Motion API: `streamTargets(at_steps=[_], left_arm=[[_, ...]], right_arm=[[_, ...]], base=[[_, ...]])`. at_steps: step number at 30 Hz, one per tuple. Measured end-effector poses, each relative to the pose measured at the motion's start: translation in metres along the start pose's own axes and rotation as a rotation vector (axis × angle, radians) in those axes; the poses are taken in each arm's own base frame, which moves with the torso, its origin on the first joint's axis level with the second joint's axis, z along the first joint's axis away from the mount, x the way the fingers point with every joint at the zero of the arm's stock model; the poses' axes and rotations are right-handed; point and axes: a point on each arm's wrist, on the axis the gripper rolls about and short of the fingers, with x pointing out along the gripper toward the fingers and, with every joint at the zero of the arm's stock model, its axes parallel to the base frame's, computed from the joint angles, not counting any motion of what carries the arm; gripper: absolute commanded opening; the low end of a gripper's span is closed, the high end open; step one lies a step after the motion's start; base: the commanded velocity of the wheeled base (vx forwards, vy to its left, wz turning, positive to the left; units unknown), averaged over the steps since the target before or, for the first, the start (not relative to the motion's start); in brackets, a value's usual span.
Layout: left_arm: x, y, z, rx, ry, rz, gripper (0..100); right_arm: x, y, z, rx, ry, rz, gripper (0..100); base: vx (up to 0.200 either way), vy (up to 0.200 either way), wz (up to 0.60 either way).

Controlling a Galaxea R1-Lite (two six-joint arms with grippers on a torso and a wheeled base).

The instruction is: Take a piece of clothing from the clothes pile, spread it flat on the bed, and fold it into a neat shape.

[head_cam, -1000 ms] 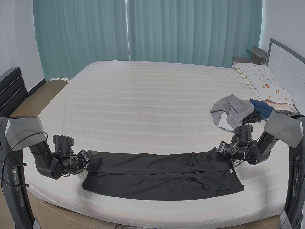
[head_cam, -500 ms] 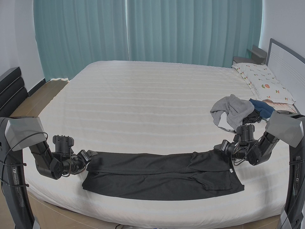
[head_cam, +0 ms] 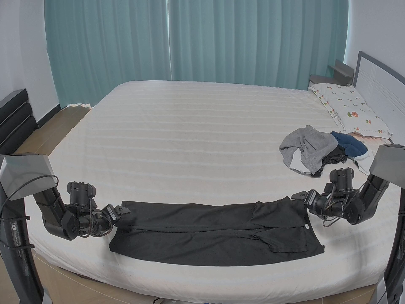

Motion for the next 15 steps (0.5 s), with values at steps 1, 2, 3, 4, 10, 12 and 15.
streamTargets(at_steps=[1,2,3,4,10,12,15], left_arm=[[-0.004,0.000,-0.001,0.009,0.014,-0.004,100],[-0.007,-0.001,-0.002,0.015,0.026,-0.007,100],[-0.010,-0.002,-0.003,0.020,0.036,-0.011,100],[-0.014,-0.002,-0.004,0.028,0.043,-0.014,100],[-0.029,-0.004,-0.009,0.098,0.073,-0.027,100],[-0.033,-0.004,-0.012,0.117,0.081,-0.027,100],[-0.040,0.000,-0.022,0.133,0.112,-0.016,100]], right_arm=[[-0.007,-0.003,-0.002,0.010,0.007,-0.002,100],[-0.014,-0.006,-0.004,0.021,0.017,-0.004,100],[-0.021,-0.009,-0.007,0.030,0.027,-0.005,100],[-0.029,-0.012,-0.010,0.040,0.037,-0.006,100],[-0.068,-0.031,-0.027,0.091,0.063,0.014,100],[-0.078,-0.034,-0.030,0.106,0.055,0.054,100],[-0.089,-0.039,-0.033,0.125,0.044,0.111,100]], base=[[0.000,0.000,0.00],[0.000,0.000,0.00],[0.000,0.000,0.00],[0.000,0.000,0.00],[0.000,0.000,0.00],[0.000,0.000,0.00],[0.000,0.000,0.00]])
